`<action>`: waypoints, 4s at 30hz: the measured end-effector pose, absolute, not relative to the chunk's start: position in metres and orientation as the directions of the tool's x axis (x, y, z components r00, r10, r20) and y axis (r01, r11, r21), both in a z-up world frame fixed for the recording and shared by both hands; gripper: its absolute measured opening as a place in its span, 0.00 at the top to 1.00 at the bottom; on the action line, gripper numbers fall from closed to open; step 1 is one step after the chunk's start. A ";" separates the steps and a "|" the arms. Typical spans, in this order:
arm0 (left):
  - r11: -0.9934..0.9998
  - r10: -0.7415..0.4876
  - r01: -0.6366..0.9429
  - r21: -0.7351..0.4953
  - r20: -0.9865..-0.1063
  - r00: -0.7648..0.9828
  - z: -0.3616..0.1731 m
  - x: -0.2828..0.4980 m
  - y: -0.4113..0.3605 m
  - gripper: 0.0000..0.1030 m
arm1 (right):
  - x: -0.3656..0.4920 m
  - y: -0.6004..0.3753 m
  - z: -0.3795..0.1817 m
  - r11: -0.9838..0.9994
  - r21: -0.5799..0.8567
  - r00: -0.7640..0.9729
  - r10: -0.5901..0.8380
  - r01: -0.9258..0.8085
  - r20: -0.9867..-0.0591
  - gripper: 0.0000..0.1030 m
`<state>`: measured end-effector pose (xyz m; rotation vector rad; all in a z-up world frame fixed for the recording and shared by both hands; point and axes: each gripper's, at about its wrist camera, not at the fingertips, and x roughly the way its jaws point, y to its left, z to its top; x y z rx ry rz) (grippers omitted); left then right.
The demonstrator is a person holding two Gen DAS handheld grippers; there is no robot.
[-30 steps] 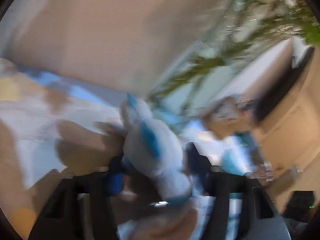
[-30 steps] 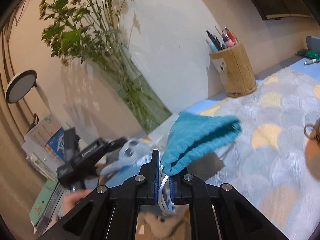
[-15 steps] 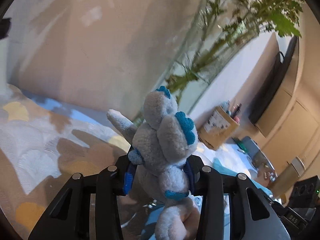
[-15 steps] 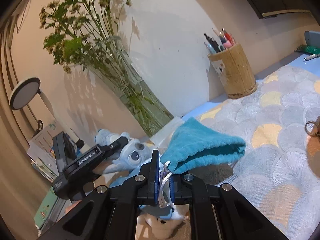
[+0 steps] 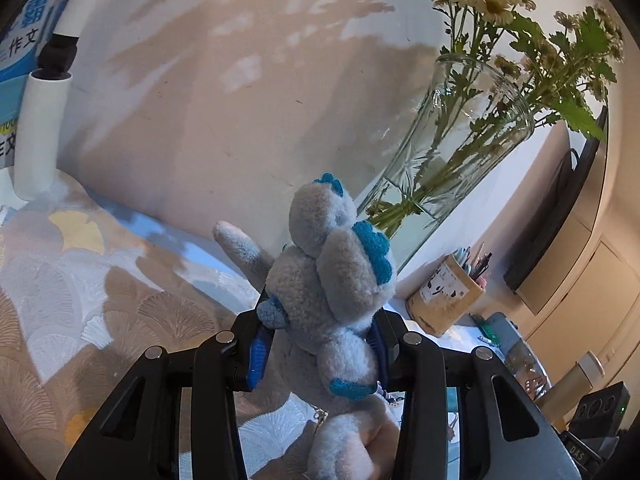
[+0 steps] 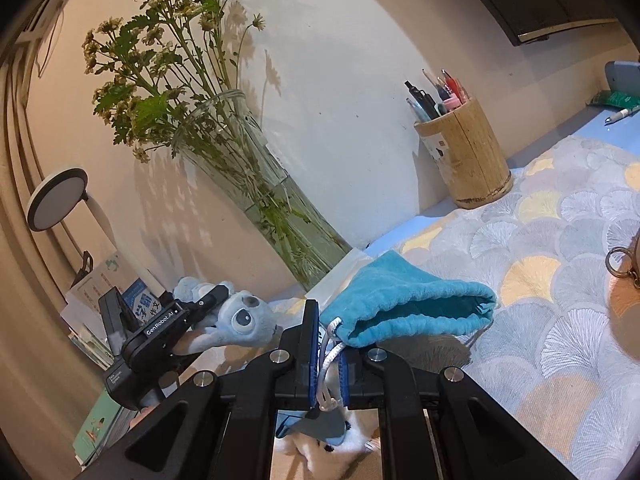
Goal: Organize soft objects
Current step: 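Carry the grey plush and teal pouch to the glass bowl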
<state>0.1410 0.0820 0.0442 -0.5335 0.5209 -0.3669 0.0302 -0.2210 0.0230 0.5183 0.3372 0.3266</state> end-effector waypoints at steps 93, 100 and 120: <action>0.953 -0.159 -0.004 -0.304 -0.511 0.845 0.140 -0.061 -0.011 0.63 | -0.066 -0.256 0.027 0.856 0.367 0.497 0.512 -0.365 -0.701 0.00; 0.947 -0.182 0.006 -0.321 -0.520 0.835 0.127 -0.056 -0.007 0.63 | -0.066 -0.288 0.023 0.926 0.251 0.541 0.370 -0.284 -0.755 0.00; 0.966 -0.208 0.093 -0.240 -0.519 0.829 0.137 -0.065 -0.037 0.63 | -0.048 -0.253 0.024 0.952 0.093 0.663 0.270 -0.290 -0.698 0.86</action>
